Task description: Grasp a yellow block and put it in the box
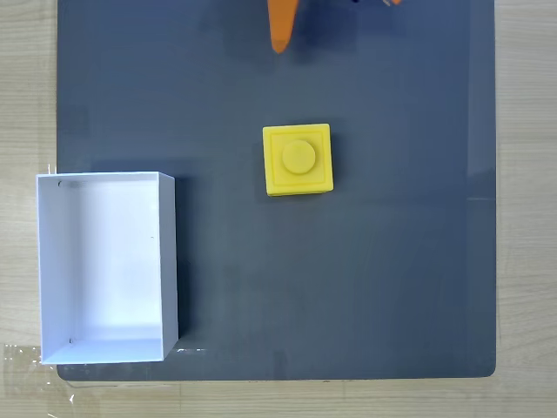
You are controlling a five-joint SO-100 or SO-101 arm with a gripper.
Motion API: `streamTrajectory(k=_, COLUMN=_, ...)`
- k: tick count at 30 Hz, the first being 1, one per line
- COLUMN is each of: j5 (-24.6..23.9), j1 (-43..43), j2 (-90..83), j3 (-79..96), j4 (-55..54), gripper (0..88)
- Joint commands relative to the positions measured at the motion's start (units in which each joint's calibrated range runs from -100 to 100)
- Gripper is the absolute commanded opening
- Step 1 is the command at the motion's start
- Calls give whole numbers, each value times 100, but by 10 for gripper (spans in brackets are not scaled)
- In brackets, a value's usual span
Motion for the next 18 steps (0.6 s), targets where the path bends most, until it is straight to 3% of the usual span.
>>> streamTrajectory(k=1, j5=30, j1=-55, j2=1116, j3=-1105, j4=-684, gripper=29)
streamTrajectory(k=7, j5=30, j1=-81, j2=3311, j3=-3303, j4=-465, gripper=29)
streamTrajectory(k=14, j5=30, j1=-417, j2=5354, j3=-5981, j4=1114, gripper=31)
streamTrajectory(k=18, j5=30, j1=-401, j2=6422, j3=-7220, j4=1838, gripper=129)
